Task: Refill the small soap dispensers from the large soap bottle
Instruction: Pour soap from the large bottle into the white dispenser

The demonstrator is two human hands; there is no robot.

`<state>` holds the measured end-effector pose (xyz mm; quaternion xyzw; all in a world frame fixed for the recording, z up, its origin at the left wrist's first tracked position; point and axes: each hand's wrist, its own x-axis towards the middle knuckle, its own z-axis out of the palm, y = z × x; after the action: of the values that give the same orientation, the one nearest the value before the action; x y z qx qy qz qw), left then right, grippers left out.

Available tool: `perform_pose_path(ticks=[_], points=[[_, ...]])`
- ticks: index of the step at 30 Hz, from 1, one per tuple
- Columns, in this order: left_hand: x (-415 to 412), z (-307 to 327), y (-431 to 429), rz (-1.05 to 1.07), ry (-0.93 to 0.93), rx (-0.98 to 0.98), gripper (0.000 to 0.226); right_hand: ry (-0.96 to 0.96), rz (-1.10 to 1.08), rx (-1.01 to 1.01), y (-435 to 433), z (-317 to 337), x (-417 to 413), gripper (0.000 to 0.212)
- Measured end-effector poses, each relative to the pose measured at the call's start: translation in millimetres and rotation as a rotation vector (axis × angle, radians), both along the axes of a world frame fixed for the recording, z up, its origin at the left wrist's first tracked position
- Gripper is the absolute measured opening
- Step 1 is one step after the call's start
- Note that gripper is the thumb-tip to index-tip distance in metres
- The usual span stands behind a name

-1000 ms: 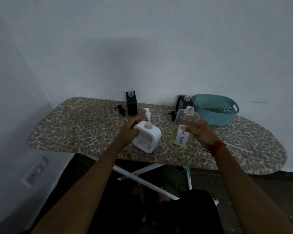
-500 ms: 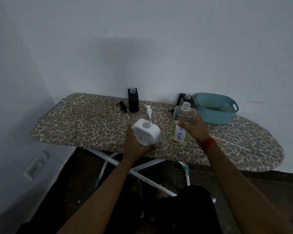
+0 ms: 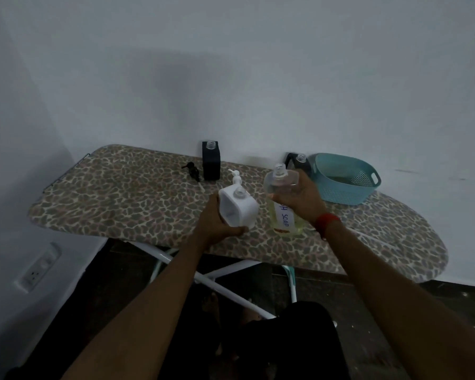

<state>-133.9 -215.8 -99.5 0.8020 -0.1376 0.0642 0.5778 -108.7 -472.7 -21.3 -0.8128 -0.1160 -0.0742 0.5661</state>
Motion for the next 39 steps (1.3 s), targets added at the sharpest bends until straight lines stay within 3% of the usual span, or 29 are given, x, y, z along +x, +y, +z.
perform_pose_path(ticks=[6,13,25,32,39], points=[[-0.4,3.4,-1.4,0.014,0.012,0.008,0.108,-0.004,0.135,-0.521,0.3,29.3,18.2,0.071],[4.9,-2.9,0.2,0.005,-0.001,-0.027,0.101,-0.022,0.221,-0.786,-3.4,47.9,27.3,0.075],[8.9,-10.6,0.4,-0.003,-0.032,-0.042,0.101,-0.009,0.281,-0.859,10.1,57.0,37.9,0.075],[2.0,5.2,1.0,0.116,-0.232,-0.091,0.073,-0.002,0.274,-0.844,16.5,56.9,38.0,0.074],[5.4,0.4,7.0,0.046,-0.113,-0.065,0.091,0.024,0.291,-0.870,13.1,52.1,39.0,0.078]])
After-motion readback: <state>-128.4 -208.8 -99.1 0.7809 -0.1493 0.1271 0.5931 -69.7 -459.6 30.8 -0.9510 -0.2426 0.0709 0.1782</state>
